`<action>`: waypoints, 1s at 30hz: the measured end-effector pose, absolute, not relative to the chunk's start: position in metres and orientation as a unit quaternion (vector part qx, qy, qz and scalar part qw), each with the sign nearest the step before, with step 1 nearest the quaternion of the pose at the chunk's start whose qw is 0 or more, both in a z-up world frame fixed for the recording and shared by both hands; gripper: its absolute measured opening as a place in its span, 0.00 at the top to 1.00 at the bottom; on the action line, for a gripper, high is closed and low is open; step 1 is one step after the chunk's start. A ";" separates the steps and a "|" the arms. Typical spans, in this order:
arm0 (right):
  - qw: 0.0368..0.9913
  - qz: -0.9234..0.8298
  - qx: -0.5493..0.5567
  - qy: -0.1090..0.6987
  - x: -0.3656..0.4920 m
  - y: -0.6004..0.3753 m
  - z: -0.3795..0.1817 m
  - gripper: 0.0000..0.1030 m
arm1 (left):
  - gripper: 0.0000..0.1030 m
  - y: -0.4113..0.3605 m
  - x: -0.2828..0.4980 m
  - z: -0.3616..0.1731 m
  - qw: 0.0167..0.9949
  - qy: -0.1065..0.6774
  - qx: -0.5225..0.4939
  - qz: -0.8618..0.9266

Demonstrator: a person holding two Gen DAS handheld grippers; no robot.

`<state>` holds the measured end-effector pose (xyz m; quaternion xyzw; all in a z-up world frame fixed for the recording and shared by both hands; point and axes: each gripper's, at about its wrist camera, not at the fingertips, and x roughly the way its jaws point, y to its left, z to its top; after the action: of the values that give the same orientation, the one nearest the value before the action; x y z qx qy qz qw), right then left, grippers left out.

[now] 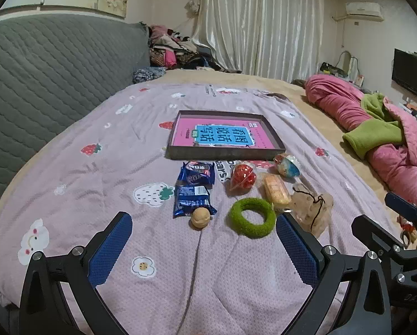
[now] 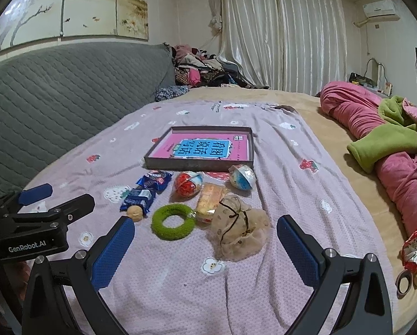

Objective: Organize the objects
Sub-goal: 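Move left tool to blue snack packet while right tool moves to beige mesh bag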

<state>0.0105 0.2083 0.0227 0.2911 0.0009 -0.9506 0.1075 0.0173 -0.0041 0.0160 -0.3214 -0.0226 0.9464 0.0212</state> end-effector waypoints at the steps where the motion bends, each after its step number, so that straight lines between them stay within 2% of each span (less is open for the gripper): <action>1: 0.108 -0.951 0.291 0.000 0.011 0.208 0.024 0.00 | 0.00 -0.005 0.018 0.017 0.022 -0.024 -0.321 0.947; 20: 0.105 -0.951 0.291 0.006 0.013 0.207 0.025 0.00 | 0.00 -0.007 0.018 0.017 0.011 -0.022 -0.322 0.946; 30: 0.109 -0.956 0.272 0.009 -0.001 0.212 0.048 0.00 | 0.00 -0.015 -0.001 0.032 0.020 -0.024 -0.317 0.948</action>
<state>-0.0010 0.2119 0.0485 0.2716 0.0087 -0.9562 0.1092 -0.0014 -0.0154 0.0322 -0.3166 -0.0240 0.9480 0.0201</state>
